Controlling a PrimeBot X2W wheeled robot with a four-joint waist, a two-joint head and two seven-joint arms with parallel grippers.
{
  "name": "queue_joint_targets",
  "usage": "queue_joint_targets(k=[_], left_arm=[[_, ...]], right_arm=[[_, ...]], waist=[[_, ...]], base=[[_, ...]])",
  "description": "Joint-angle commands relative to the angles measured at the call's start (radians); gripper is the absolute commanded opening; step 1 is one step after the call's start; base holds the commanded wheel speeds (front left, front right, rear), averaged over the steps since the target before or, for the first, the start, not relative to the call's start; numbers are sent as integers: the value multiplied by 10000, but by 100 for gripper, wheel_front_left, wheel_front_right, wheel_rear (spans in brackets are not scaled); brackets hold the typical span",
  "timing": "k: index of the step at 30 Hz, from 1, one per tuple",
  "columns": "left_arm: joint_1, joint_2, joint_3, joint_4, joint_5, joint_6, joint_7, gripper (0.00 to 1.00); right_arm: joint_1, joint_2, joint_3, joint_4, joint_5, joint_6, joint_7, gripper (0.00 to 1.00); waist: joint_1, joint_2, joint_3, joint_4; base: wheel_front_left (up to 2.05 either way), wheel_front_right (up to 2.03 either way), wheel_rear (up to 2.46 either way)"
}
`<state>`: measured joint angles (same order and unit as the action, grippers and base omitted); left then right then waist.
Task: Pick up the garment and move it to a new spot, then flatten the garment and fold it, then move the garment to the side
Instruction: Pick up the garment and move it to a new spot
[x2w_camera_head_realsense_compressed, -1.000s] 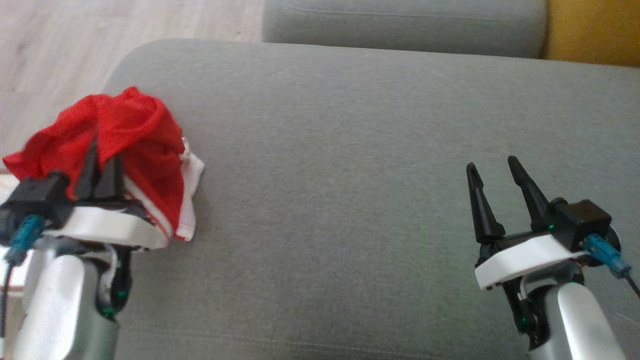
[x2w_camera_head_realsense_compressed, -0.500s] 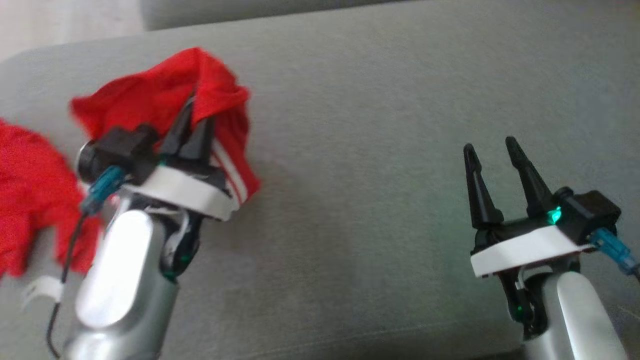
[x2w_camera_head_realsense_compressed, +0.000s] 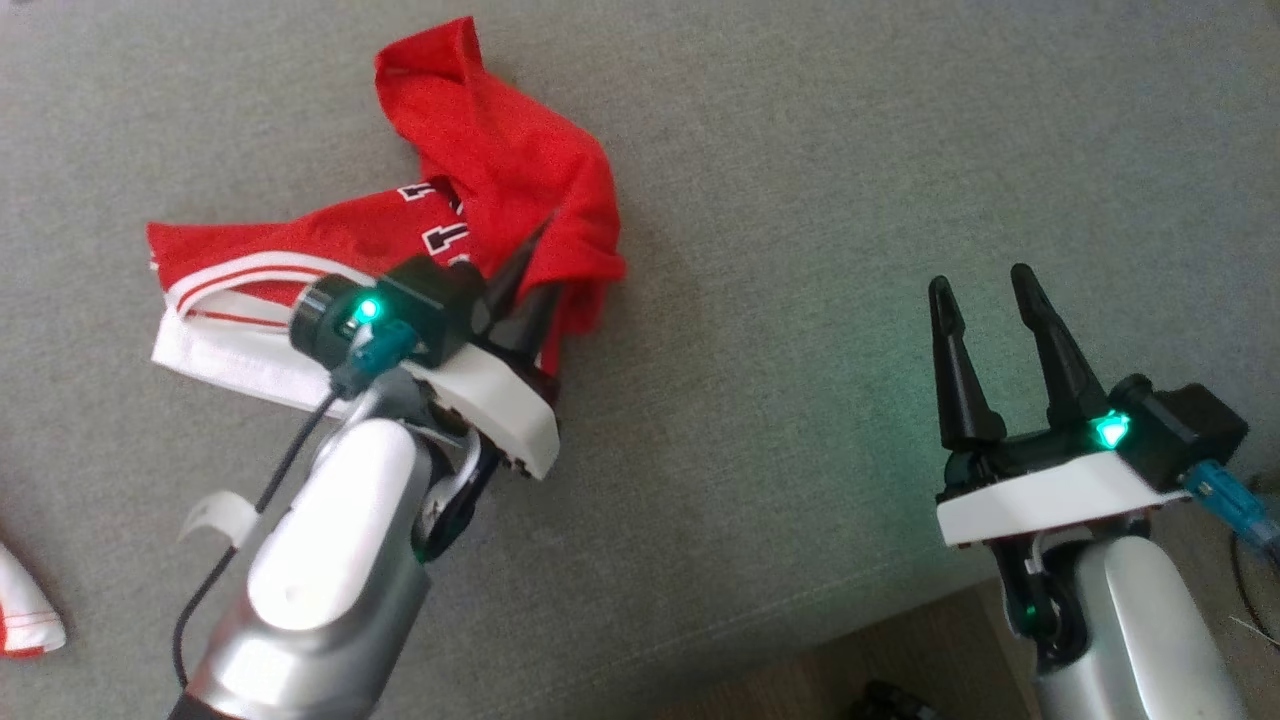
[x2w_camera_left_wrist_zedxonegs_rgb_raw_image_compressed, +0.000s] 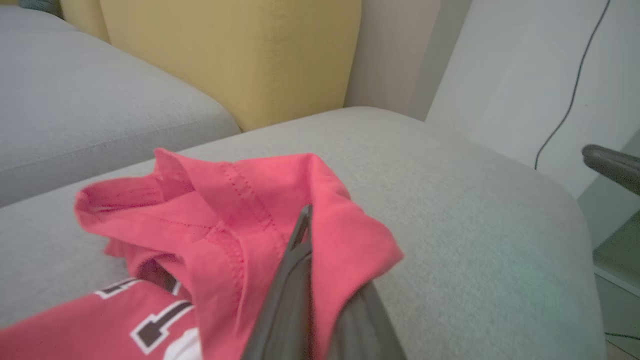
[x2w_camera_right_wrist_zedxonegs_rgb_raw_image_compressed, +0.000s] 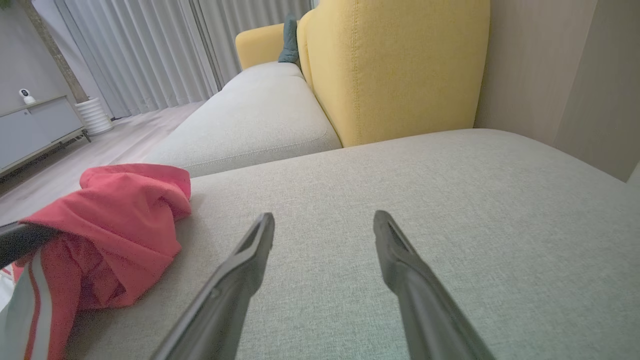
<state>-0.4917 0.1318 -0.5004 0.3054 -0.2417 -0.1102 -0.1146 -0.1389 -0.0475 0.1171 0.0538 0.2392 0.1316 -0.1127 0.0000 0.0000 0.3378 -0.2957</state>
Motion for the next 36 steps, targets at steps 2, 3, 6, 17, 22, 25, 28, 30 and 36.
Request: queue_joint_targets(k=[2, 3, 6, 17, 22, 25, 28, 30, 36], left_arm=[[29, 216, 190, -226, -29, -40, -60, 15], [112, 201, 192, -174, -50, 4, -116, 100], [379, 138, 236, -54, -180, 115, -317, 100], [1300, 315, 945, -372, -383, 810, -1338, 100], [1830, 474, 1826, -727, -628, 1295, -1453, 100], [2053, 536, 2225, -891, -714, 1460, -1463, 100], [2447, 617, 2805, -1219, -727, 1661, -1467, 100], [2736, 680, 3100, -1373, -681, 1724, -1469, 100], [3368, 775, 3425, -1626, -379, 1699, -1470, 100]], right_arm=[[-412, -28, 229, -249, 41, -9, -118, 100], [-428, -28, 224, -231, 11, -9, -115, 100], [-478, -28, 170, -190, -114, -9, -79, 100], [-586, -28, 31, -189, -632, -9, 389, 100], [-522, -28, -11, -207, -777, -9, 591, 100], [-462, -28, -62, -211, -839, -9, 666, 100], [-340, -28, -137, -232, -932, -9, 775, 100], [-247, -28, -184, -241, -987, -9, 845, 100], [0, -28, -244, -214, -1093, -9, 1005, 100]], waist=[[0, 0, 47, 114], [0, 0, 26, 202], [0, 0, -104, 536], [0, 0, -977, 2053], [0, 0, -1344, 2523], [0, 0, -1477, 2679], [0, 0, -1666, 2886], [0, 0, -1792, 2991], [0, 0, -2102, 3133]], base=[[0, 0, 0], [0, 0, 0], [0, 0, 0], [0, 0, 0], [0, 0, 0], [0, 0, 0], [0, 0, 0], [0, 0, 0], [0, 0, 0]])
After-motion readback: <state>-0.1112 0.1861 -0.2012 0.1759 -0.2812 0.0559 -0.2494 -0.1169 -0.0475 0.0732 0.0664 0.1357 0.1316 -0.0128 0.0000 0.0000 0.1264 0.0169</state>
